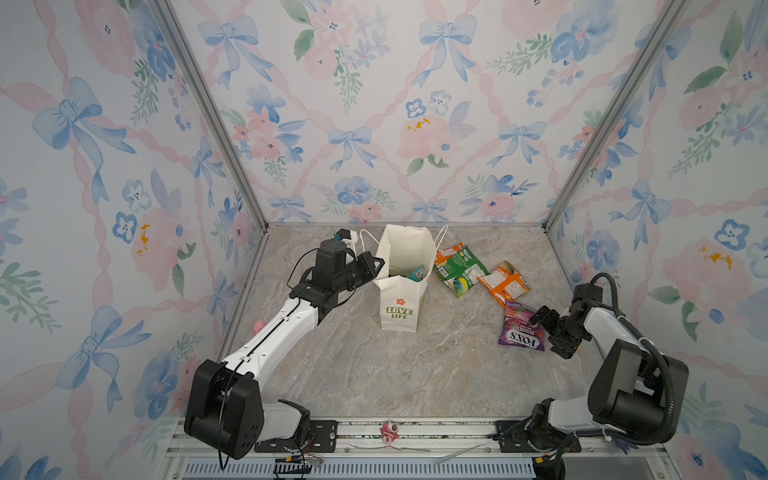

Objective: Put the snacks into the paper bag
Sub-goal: 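Lower the right gripper onto the purple packet's top corner and close it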

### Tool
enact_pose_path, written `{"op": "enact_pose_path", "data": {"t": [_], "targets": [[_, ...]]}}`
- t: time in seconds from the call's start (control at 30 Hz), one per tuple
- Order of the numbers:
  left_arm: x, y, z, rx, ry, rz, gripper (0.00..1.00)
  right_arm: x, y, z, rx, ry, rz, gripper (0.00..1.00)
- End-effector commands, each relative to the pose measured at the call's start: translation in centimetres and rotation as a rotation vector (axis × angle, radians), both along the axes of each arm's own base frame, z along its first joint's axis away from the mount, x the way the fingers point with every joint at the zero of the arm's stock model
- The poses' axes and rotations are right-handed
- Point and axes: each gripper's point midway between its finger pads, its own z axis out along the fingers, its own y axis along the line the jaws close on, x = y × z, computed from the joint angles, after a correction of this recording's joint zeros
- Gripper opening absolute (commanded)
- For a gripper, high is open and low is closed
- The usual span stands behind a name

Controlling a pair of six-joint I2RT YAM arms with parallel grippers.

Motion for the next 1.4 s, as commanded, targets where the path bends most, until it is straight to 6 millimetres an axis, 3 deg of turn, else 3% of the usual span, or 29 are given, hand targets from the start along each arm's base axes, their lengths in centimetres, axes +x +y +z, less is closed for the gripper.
{"op": "enact_pose_path", "data": {"t": [0.0,0.23,0.83,1.37], "targets": [[0.0,-0.1,0.3,-0.018,-0.015,-0.003,0.0,0.3,0.1,-0.9,0.019,-0.001,0.016,0.97],[0.1,-0.1,0.3,-0.016,-0.016,-0.006,0.0,1.0,0.5,-1.5,0.046,-0.016,0.034,0.97],[0.0,-0.1,0.2,-0.017,-0.012,-0.008,0.0,4.8,4.4,-2.2,0.096,-0.067,0.175,1.0],[-0.2,0.0,0.6,-0.019,-0.022,-0.005,0.0,5.2,5.4,-3.0,0.1,-0.057,0.219,0.79]]}}
